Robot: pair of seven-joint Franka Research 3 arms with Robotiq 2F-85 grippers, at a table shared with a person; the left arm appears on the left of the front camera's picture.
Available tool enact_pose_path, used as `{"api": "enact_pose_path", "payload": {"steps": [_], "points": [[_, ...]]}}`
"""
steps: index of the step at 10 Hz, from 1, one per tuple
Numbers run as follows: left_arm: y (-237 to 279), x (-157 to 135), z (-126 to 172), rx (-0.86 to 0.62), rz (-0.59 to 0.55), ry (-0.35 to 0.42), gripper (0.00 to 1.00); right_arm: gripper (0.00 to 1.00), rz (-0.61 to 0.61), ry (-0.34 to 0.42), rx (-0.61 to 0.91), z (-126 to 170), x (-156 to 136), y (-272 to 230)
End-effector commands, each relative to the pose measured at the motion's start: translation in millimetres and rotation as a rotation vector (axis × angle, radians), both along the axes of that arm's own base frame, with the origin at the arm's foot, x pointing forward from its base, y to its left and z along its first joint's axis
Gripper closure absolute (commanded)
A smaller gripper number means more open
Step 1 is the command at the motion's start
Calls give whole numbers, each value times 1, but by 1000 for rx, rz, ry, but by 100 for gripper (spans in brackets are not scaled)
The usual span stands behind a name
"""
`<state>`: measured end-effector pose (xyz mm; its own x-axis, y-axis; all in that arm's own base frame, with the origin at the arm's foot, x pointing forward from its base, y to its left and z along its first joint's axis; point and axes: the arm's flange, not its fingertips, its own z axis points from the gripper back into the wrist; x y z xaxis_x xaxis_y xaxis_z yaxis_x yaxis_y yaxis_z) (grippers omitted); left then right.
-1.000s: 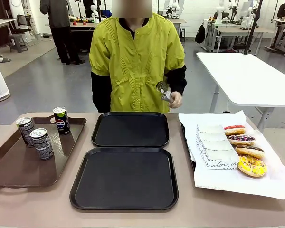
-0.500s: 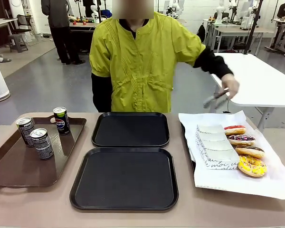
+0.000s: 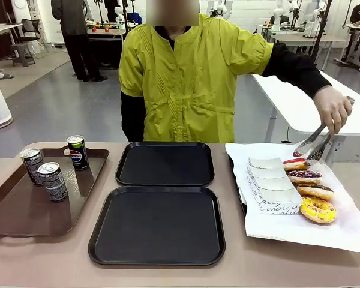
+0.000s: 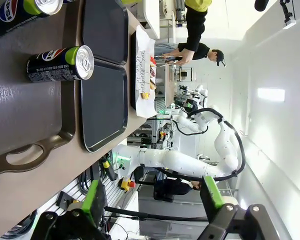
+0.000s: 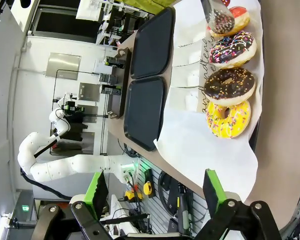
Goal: Set up donuts and drinks on trays.
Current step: Pick up one Pepsi coke and place it on the Flat Tray.
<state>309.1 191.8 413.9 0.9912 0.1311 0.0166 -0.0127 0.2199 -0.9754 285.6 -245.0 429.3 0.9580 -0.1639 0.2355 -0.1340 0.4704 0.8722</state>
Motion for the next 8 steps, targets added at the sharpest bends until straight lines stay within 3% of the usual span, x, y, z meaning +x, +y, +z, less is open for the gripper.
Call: {"api": "enact_pose_path", "payload": {"steps": [1,3,5,7,8], "points": [[0,-2,0,-10,3,-4,0,0,-6,-12,18,0,-1,3],[0,0,0,0,0,0,0,0,-6,-12,18,0,-1,3],[-15,7,47,192,1,-9,0,0,-6,-12,18,0,-1,3],[-42,14,108,481,-5,36,0,0,-6,-12,18,0,-1,3],[-59,3,130,608,9,63,0,0,-6,-12,18,0,-1,3]]}}
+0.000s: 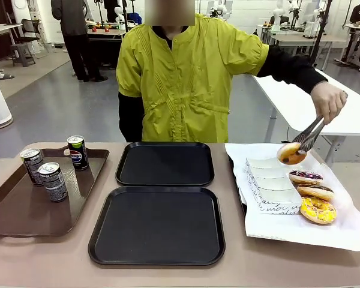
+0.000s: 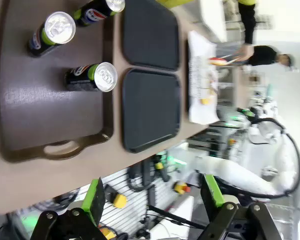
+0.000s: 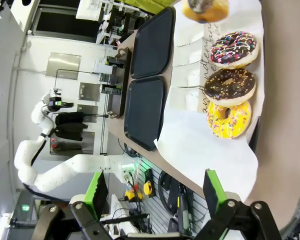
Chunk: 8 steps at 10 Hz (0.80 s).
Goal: Set up donuts and drinks on trays.
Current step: Pick up one Pepsi coke and place it on the Flat Tray.
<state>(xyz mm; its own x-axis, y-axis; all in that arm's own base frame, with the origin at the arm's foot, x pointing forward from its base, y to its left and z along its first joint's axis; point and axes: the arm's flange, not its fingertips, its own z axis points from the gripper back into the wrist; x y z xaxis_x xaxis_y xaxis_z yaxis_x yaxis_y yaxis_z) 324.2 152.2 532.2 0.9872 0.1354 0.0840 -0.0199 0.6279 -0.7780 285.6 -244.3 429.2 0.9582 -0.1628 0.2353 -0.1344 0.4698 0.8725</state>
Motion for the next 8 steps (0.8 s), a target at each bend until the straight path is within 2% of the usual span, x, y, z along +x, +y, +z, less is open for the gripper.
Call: {"api": "enact_pose_path", "payload": {"steps": [1,2,4,6,8], "points": [[-39,-18,28,252,16,101,0,0,-7,-12,17,0,-1,2],[-62,-5,42,335,26,107,0,0,-7,-12,17,0,-1,2],[-104,28,44,467,44,149,0,0,-7,-12,17,0,-1,2],[-139,62,23,635,96,158,0,0,-7,-12,17,0,-1,2],[-165,111,0,773,142,182,0,0,-7,-12,17,0,-1,2]]}}
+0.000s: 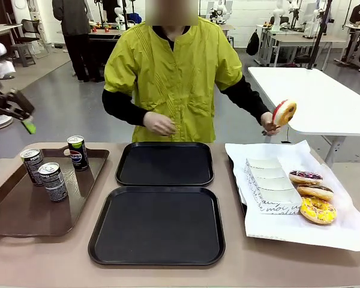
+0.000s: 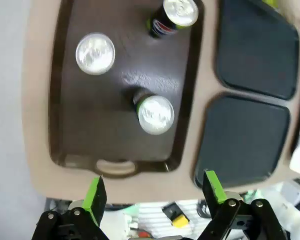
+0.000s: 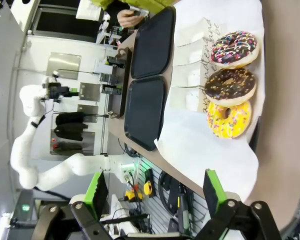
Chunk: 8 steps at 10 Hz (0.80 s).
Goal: Set up donuts and drinks on trays.
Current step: Pick up one Pepsi coke and place it on the Flat Tray.
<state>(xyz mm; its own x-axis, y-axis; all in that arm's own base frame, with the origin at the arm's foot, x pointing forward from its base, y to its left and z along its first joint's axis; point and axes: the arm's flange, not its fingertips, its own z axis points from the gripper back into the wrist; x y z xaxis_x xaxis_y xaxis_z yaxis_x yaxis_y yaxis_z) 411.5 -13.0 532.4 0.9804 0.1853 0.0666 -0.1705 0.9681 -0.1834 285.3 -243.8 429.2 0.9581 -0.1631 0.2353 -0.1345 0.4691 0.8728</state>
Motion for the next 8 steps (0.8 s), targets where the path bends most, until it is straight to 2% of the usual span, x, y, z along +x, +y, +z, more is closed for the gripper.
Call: {"api": "enact_pose_path", "payload": {"steps": [1,4,8], "points": [[-7,40,-16,122,68,66,0,0,-7,-12,17,0,0,2],[-40,63,-71,174,24,133,0,0,-7,-12,17,0,0,2],[-71,56,-106,161,-73,167,0,0,-7,-12,17,0,0,2]]}}
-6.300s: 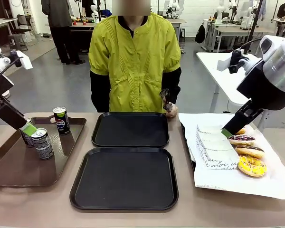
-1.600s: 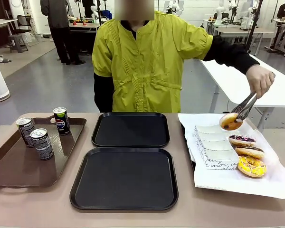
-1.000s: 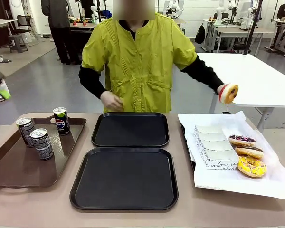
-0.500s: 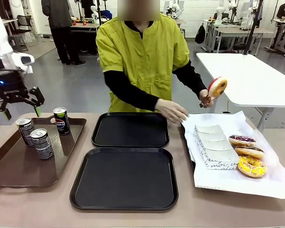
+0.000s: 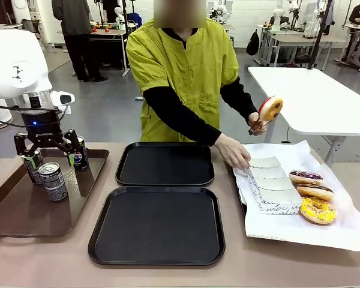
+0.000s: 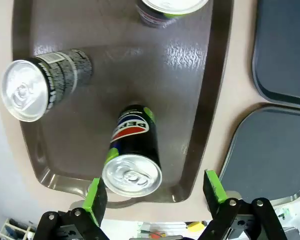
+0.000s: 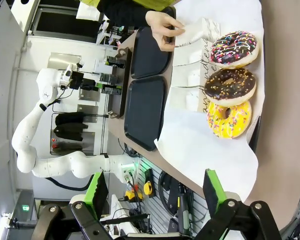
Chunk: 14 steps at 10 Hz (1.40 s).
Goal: Set up donuts and drinks on trays.
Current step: Pick up one Pepsi coke and place it on the Flat Tray.
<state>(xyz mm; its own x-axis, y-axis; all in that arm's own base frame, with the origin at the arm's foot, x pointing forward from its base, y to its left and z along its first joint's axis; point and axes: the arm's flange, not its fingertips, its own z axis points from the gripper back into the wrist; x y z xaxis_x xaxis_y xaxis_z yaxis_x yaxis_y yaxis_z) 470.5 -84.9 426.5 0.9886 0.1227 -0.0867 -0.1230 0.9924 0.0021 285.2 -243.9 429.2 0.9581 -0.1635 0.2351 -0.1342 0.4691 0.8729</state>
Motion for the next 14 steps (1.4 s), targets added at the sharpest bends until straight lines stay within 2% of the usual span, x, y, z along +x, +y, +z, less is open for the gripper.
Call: {"api": "enact_pose_path", "payload": {"steps": [1,2,3,8,10,12,14], "points": [[-2,-6,-3,19,-49,-31,0,0,-7,-12,17,0,0,2],[0,-11,0,43,-90,-69,0,0,-7,-12,17,0,0,2],[-5,-2,-2,2,-17,2,0,0,-7,-12,17,0,0,2],[-2,-2,-3,11,-31,-5,0,0,-7,-12,17,0,0,2],[6,-14,13,89,-86,-112,0,0,-7,-12,17,0,0,2],[10,-24,16,139,-81,-147,0,0,-7,-12,17,0,0,2],[15,-17,4,104,-107,-137,0,0,-7,-12,17,0,0,2]]}}
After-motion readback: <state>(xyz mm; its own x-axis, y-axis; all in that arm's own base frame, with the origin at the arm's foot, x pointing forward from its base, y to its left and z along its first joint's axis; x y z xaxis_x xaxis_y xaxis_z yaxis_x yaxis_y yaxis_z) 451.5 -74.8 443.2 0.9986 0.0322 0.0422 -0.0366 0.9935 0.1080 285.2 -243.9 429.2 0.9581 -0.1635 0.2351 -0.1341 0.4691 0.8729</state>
